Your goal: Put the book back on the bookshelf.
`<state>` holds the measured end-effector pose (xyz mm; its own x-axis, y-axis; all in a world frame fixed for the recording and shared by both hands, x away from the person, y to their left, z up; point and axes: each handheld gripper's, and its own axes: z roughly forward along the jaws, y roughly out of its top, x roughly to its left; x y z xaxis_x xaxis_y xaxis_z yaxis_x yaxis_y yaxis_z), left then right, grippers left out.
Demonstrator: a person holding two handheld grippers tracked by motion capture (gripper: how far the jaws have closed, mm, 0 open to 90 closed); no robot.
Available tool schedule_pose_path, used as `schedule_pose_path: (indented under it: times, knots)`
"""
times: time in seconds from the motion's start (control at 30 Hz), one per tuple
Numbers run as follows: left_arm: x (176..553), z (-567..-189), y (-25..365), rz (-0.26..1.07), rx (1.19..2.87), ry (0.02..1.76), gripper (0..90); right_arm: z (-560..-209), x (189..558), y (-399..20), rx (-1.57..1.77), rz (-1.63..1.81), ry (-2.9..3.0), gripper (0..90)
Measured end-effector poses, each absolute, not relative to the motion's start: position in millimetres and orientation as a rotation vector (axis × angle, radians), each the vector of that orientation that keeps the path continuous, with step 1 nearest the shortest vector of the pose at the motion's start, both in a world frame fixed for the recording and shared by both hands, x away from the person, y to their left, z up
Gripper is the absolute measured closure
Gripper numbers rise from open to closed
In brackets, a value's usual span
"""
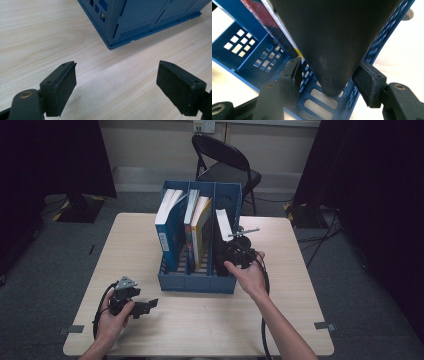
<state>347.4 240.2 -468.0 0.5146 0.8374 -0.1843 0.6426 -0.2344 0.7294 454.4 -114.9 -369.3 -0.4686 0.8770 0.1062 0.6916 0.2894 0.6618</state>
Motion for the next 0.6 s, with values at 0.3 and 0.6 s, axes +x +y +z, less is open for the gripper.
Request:
schedule_pose_path:
  times: [0.3,0.6]
  knots:
    - [347.8,-467.1,239.7,0.321,1.973,1.210,15.9,-385.1,454.1,-105.2,1.408,0.948,2.217,47.7]
    - [347.2,-466.5,241.0,0.330,1.972,1.203,15.9,-383.3,469.0,-98.5,1.403,0.946,2.201,47.0]
